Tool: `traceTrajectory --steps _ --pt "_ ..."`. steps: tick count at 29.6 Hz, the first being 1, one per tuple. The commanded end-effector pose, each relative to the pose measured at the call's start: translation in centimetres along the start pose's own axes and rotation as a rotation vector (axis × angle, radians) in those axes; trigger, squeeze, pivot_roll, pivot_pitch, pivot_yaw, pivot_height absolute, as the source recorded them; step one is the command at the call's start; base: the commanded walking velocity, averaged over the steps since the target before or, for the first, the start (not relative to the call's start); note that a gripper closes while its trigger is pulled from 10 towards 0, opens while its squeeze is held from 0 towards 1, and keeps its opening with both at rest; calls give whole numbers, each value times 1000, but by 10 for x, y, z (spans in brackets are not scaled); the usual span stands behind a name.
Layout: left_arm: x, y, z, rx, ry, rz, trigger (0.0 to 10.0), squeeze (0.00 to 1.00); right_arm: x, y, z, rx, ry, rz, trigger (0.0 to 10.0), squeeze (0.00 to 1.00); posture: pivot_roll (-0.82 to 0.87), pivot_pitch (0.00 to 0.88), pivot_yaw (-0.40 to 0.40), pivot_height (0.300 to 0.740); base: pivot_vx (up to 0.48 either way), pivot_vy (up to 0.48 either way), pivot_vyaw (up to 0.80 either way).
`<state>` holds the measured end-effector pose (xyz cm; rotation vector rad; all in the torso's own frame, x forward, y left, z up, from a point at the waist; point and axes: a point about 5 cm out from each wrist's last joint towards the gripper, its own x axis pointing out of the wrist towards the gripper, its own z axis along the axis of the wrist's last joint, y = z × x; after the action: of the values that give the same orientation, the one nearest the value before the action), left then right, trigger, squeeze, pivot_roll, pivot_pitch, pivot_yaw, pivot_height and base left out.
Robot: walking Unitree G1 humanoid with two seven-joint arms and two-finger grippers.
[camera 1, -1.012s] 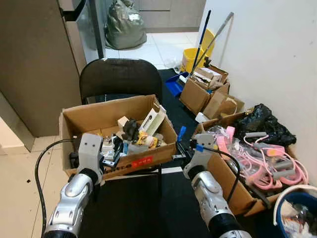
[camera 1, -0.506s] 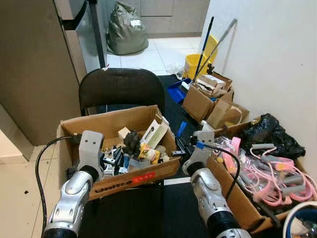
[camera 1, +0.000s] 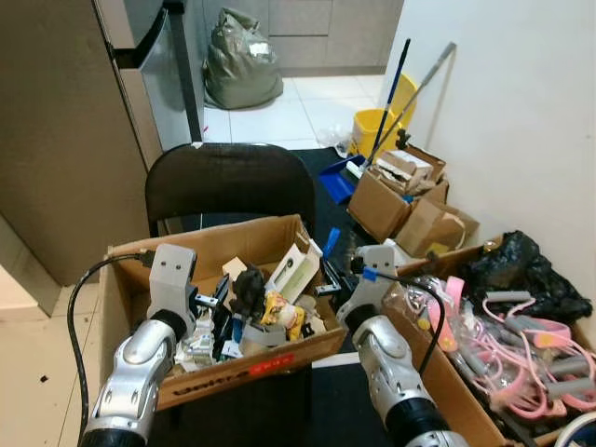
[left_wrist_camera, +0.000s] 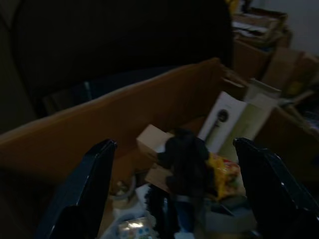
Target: Picking trash to rubbish bin
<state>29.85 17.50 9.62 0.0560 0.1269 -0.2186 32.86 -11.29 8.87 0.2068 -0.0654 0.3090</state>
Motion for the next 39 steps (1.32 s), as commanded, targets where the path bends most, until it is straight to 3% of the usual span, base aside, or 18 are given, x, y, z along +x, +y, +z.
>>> traceTrajectory --steps 1,22,26,29,30,31,32,33,39 --pt "-1 -1 -2 -4 10 -9 10000 0 -3 -3 -3 2 16 -3 10000 0 61 101 -5 740 285 0 0" --pt "-3 -3 0 9 6 -27 10000 0 -6 2 -8 -10 52 46 10000 0 63 104 -12 740 216 0 0" --pt "-10 -10 0 60 30 -152 10000 0 -6 5 -8 -29 51 82 10000 0 63 107 -15 740 0 0 0" --pt "-21 -14 -2 113 79 -329 10000 0 -6 10 -7 -44 53 144 10000 0 65 112 -18 740 0 0 0" --pt "-21 -14 -2 113 79 -329 10000 0 -6 10 -7 -44 53 144 10000 0 65 112 -18 740 0 0 0" --pt "-30 -16 -6 118 138 -454 10000 0 -6 16 -14 -71 108 216 10000 0 66 113 -19 740 0 0 0" --pt "-30 -16 -6 118 138 -454 10000 0 -6 16 -14 -71 108 216 10000 0 66 113 -19 740 0 0 0" --pt "-38 -19 -11 106 195 -556 10000 0 -8 22 -20 -88 159 294 10000 0 67 115 -19 740 0 0 0" --pt "-43 -20 -13 92 235 -605 10000 0 -10 32 -24 -98 188 390 10000 0 66 114 -18 740 0 0 0"
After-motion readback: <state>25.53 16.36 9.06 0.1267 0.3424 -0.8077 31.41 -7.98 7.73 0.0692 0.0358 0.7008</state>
